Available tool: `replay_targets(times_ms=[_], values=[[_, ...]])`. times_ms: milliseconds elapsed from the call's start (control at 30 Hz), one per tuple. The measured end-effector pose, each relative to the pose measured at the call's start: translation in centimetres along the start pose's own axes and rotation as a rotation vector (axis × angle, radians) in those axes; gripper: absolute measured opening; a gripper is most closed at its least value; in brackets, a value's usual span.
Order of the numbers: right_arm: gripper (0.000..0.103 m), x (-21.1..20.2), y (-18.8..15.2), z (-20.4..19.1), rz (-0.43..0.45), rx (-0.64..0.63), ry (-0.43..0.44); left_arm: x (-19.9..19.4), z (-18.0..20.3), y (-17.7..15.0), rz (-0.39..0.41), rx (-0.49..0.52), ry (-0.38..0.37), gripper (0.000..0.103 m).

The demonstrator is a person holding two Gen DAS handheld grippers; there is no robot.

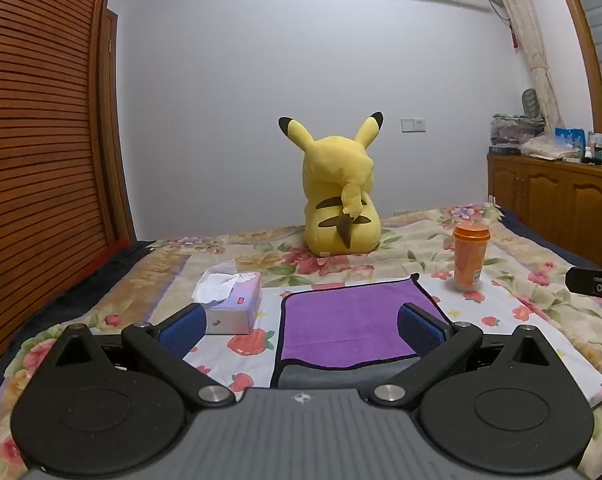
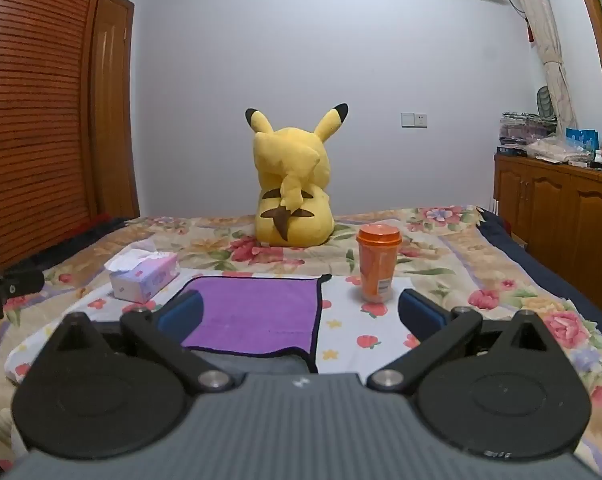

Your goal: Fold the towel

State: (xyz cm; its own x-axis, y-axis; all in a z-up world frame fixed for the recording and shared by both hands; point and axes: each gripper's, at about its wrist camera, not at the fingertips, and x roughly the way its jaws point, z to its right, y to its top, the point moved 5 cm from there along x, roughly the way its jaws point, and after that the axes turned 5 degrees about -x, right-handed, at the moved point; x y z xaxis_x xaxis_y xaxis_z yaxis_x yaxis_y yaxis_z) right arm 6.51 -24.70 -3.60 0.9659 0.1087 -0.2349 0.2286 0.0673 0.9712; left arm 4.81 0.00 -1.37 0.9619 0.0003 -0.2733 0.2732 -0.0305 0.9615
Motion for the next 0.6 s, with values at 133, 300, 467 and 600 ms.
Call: replay_targets(times_ms=[133, 300, 467, 600], values=[[0.103, -0.26, -0.02, 0.09, 0.005, 0.005, 0.000, -0.04, 0.04, 0.00, 0.003, 0.005, 0.002, 0.103], [0.103, 0.06, -0.12, 0.04, -0.012, 0.000, -0.001, 0.08, -0.06, 0.04, 0.000, 0.003, 0.001, 0.103], [0.103, -0.06, 0.16, 0.07, -0.008, 0.000, -0.002, 0.10, -0.07, 0.03, 0.002, 0.005, 0.003, 0.103], [0.103, 0.13, -0.14, 0.22, -0.008, 0.000, -0.002, 0.03, -0.01, 0.02, 0.004, 0.008, 0.003, 0.103]])
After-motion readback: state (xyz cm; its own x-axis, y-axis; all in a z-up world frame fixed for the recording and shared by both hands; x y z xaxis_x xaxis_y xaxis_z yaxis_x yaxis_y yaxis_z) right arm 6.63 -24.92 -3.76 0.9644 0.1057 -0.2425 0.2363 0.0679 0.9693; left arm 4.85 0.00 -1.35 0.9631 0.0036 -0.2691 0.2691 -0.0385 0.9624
